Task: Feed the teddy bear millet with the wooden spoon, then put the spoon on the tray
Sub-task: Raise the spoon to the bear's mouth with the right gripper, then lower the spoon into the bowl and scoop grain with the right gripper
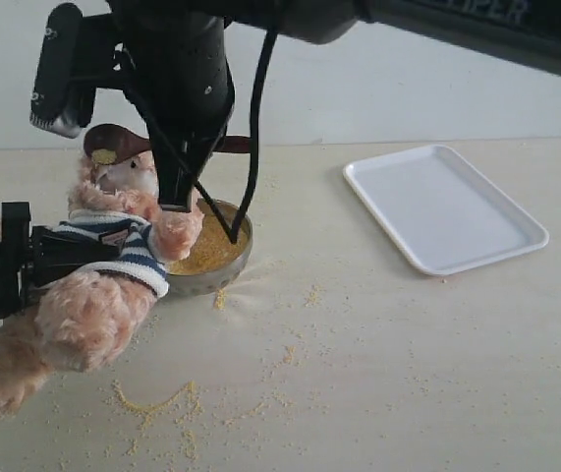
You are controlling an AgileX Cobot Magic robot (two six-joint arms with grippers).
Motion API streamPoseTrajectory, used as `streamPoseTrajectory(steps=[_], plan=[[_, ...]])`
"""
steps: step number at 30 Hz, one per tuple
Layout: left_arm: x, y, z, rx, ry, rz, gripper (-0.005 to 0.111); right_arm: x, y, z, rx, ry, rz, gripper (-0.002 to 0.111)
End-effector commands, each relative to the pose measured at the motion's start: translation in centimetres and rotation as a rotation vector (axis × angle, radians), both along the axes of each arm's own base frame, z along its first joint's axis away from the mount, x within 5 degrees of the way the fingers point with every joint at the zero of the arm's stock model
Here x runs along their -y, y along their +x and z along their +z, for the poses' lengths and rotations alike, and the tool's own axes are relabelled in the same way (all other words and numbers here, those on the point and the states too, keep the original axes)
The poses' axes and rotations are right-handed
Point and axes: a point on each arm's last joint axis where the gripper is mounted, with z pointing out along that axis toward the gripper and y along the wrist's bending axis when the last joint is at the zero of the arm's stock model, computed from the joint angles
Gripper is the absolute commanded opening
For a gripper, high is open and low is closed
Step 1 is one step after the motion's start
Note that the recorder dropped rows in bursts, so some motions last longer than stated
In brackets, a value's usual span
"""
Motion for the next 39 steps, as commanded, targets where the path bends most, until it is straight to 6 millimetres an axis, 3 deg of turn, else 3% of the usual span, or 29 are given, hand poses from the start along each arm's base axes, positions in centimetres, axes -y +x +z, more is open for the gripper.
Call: streamPoseTrajectory(steps=[1,4,12,18,20,23,27,31,35,39], plan=[[0.2,0.1,0.5,0.013,-0.048,0.015,0.005,0.4,-0.1,-1.8,0.090,-0.121,-0.008,0.000],[0.2,0.1,0.5,0.013,-0.050,0.019,0.005,-1.2,-1.3,-1.2,0.195,-0.099,0.026,0.000],[0.1,0.2,0.6,0.025,-0.049,0.028,0.005,-1.9,-2.6,0.2,0.392,-0.180,-0.001,0.000],[0.0,0.3,0.6,0.026,-0.053,0.039,0.005,-0.8,-2.9,0.4,0.315,-0.116,-0.138,0.000],[0.0,0.3,0.6,0.026,-0.055,0.044,0.005,0.8,-2.4,2.3,0.215,0.038,-0.190,0.000],[0.0,0.3,0.6,0.026,-0.055,0.044,0.005,6.0,-0.7,5.2,-0.035,0.246,-0.354,0.000],[0.0,0.3,0.6,0.026,-0.055,0.044,0.005,11.1,1.5,7.0,-0.152,0.368,-0.464,0.000],[-0.1,0.5,0.8,0.027,-0.057,0.048,0.005,11.2,1.4,7.1,-0.175,0.388,-0.465,0.000],[-2.2,1.7,1.6,0.077,-0.046,0.113,0.005,11.2,1.5,7.0,-0.164,0.371,-0.453,0.000],[-2.2,1.7,1.6,0.081,-0.044,0.112,0.005,11.2,1.5,7.0,-0.163,0.366,-0.446,0.000]])
